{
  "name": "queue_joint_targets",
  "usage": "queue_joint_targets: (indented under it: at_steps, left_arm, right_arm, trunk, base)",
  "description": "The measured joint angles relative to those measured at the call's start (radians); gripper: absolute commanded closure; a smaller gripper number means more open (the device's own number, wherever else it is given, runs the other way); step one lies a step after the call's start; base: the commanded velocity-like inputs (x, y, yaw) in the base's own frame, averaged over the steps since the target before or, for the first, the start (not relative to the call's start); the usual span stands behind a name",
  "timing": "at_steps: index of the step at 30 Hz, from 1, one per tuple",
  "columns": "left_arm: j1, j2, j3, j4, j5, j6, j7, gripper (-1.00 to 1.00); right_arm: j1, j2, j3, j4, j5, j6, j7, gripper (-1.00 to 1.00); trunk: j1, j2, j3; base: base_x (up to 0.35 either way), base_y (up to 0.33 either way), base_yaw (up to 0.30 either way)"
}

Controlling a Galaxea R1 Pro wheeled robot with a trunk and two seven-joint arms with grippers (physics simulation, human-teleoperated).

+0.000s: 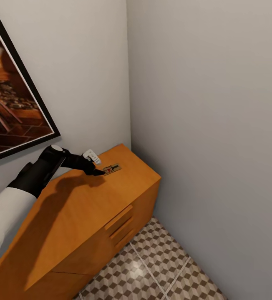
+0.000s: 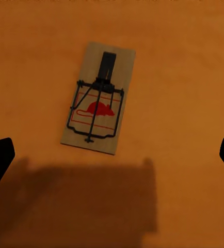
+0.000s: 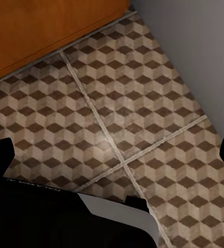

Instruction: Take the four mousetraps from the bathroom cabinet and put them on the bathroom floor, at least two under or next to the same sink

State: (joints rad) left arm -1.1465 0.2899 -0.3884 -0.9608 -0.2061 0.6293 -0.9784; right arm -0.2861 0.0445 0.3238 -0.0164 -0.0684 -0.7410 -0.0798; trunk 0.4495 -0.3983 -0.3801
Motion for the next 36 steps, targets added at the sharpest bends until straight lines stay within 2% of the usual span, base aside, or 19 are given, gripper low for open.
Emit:
queue_joint_targets:
  at_steps: [36]
  left_arm:
    - [0.0, -0.001, -0.006, 0.002, 0.0, -0.001, 0.0, -1.0]
  right_arm:
    - [0.0, 0.001, 0.0, 0.0, 0.0, 0.0, 0.0, -1.0]
  trunk:
    - [0.0, 0.0, 0.0]
  base:
    - [0.0, 0.0, 0.0]
